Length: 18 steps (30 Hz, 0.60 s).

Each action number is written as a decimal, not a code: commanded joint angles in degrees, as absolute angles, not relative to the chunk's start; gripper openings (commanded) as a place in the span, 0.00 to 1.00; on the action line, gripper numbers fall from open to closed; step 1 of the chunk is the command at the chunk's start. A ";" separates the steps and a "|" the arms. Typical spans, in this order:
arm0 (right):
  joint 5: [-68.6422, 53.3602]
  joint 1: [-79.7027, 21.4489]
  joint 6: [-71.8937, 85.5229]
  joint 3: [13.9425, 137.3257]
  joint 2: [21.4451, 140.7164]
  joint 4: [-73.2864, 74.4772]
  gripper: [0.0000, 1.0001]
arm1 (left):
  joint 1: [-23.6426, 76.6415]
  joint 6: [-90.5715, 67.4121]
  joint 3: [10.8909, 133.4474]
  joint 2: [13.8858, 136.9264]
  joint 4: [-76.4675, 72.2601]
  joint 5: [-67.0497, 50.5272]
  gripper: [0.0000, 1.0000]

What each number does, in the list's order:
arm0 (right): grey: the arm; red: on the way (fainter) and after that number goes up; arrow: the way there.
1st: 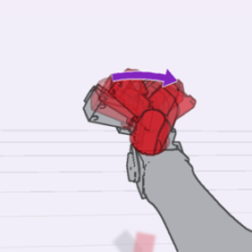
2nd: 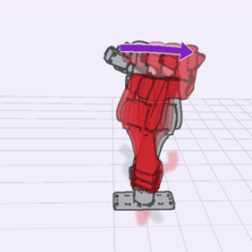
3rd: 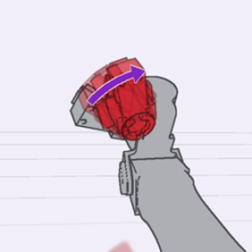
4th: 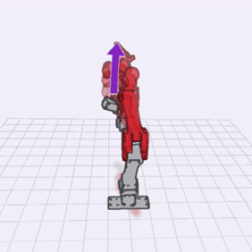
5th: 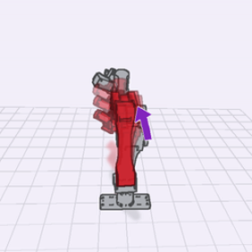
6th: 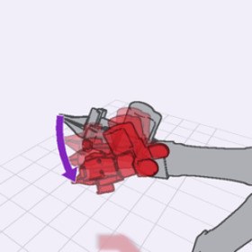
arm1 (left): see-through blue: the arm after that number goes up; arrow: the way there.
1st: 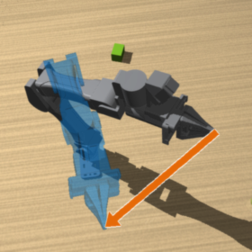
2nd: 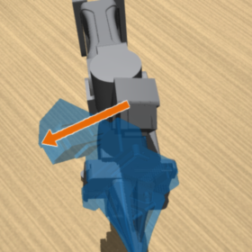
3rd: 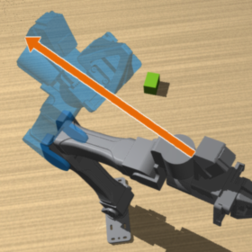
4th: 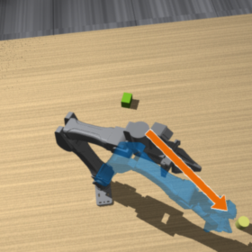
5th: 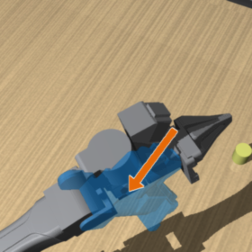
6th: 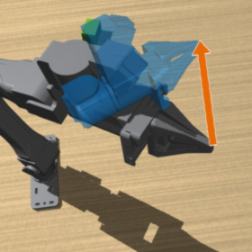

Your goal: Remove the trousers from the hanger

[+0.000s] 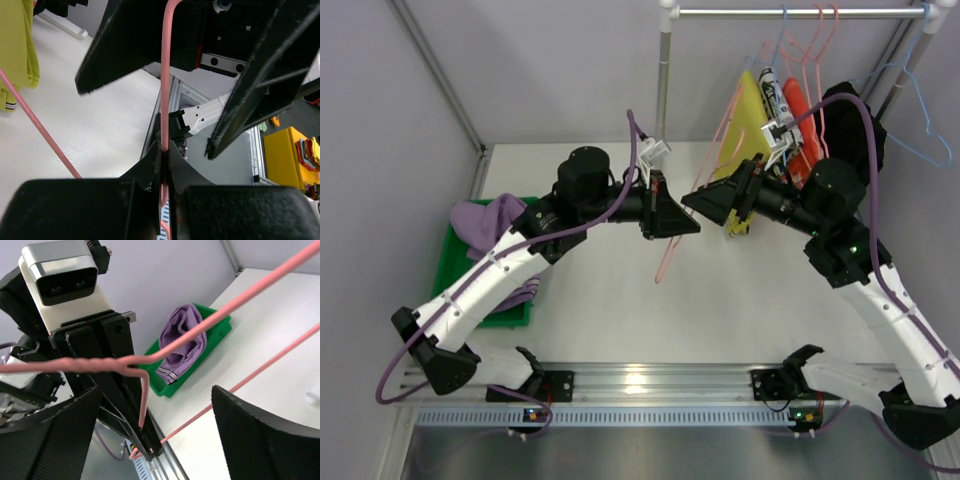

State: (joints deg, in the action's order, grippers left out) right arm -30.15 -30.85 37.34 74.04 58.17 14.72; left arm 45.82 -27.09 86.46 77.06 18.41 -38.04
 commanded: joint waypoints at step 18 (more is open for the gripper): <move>-12.04 -21.19 21.62 72.51 40.70 22.32 0.99 | 38.41 -46.05 115.73 100.36 6.50 -28.04 0.00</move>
State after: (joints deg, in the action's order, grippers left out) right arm -13.39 -22.79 23.59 72.62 41.74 21.26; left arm 38.81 -43.59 109.14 97.73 11.09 -30.63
